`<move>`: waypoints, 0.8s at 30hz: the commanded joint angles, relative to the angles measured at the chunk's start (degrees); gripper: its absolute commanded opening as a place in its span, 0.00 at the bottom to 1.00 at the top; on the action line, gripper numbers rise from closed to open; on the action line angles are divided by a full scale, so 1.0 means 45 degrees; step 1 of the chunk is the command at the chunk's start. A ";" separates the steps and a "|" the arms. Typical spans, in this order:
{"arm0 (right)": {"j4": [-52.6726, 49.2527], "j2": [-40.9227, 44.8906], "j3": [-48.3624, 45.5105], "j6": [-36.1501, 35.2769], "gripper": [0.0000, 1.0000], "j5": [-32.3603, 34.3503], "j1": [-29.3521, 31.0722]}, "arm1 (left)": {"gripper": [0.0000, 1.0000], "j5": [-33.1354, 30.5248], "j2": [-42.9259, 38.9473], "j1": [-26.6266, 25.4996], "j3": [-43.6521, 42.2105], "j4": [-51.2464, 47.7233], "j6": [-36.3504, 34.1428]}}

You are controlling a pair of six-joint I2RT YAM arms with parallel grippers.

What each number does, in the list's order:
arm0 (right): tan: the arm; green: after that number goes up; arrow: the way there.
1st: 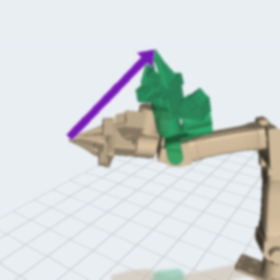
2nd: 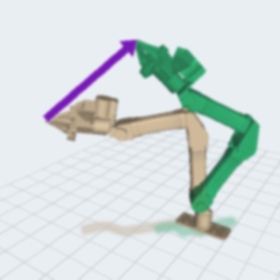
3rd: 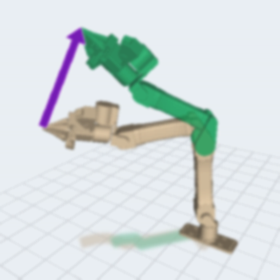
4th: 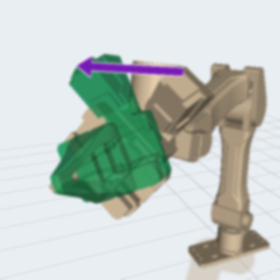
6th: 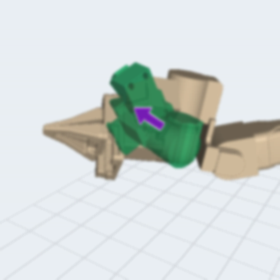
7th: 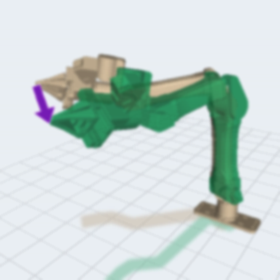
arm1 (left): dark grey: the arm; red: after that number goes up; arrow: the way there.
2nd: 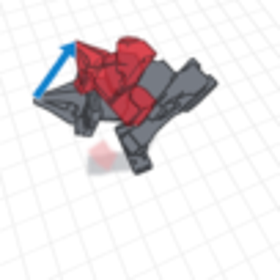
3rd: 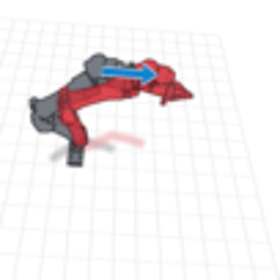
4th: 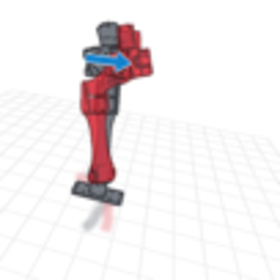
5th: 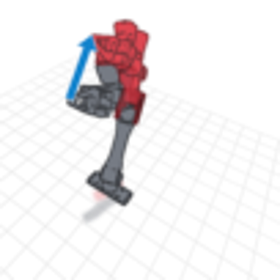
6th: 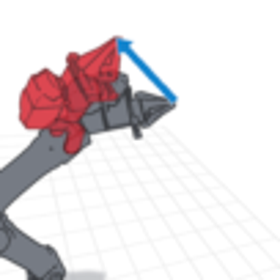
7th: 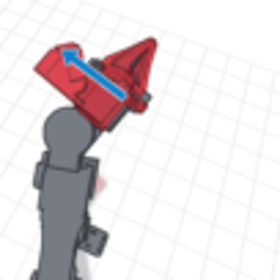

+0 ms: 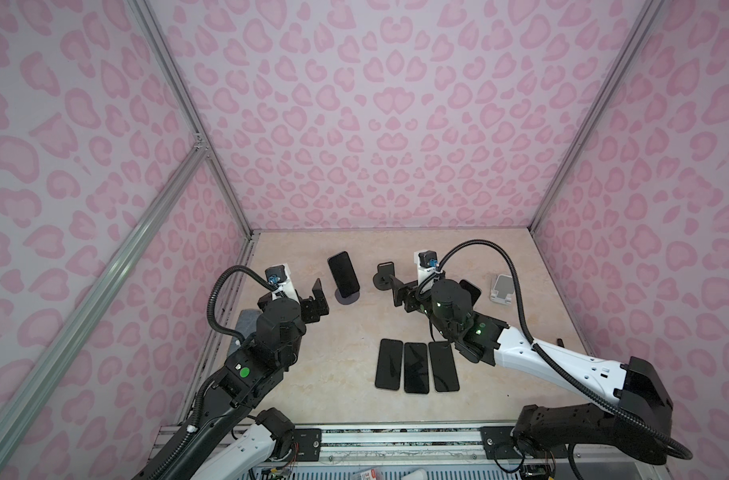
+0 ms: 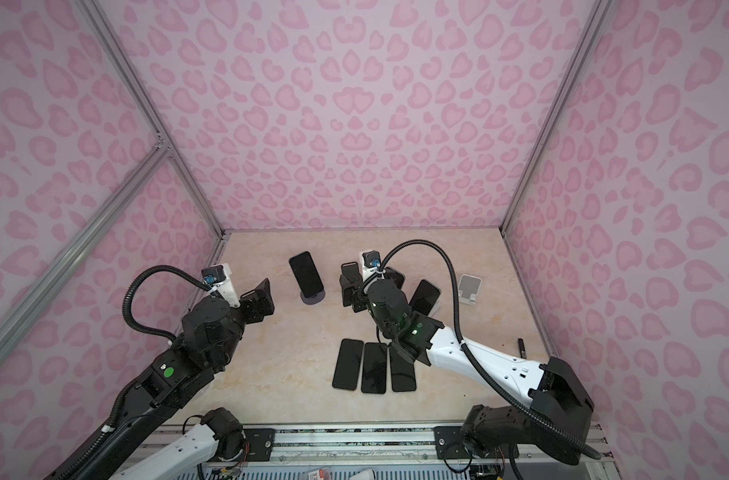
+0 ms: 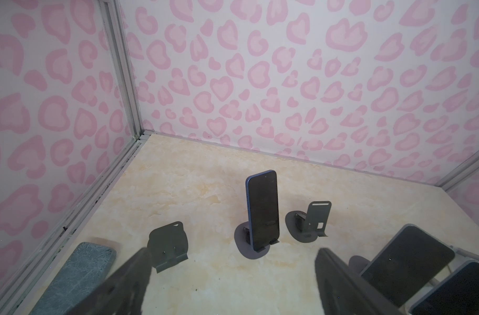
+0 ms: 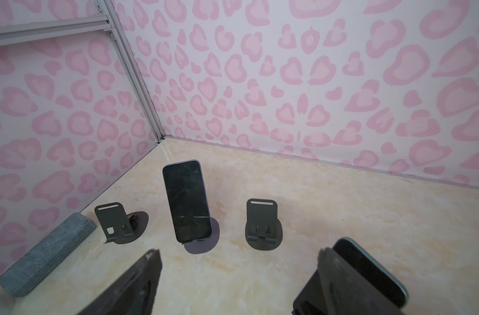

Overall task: Remove the phone from the phone stand
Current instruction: 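Move the right gripper over the blue-edged phone on its dark stand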

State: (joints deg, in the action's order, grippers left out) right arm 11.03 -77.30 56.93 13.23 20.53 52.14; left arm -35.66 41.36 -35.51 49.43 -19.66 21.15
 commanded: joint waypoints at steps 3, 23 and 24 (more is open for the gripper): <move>-0.1643 -0.1154 0.1559 -0.0011 0.91 0.0015 0.0162 | 0.96 0.0507 -0.0347 0.0022 0.0562 -0.0063 0.0281; -0.4829 -0.4192 0.5606 -0.0755 0.97 -0.2434 0.0162 | 0.96 0.1744 -0.4206 0.0020 -0.2626 -0.2976 0.4091; -0.4907 -0.4397 0.5805 -0.0840 0.97 -0.2396 0.0162 | 0.96 0.1809 -0.4478 0.0019 -0.2784 -0.2876 0.4155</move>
State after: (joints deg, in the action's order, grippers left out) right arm -9.41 -95.55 81.62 10.81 9.45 52.77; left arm -27.29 23.14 -35.42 38.24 -32.58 35.90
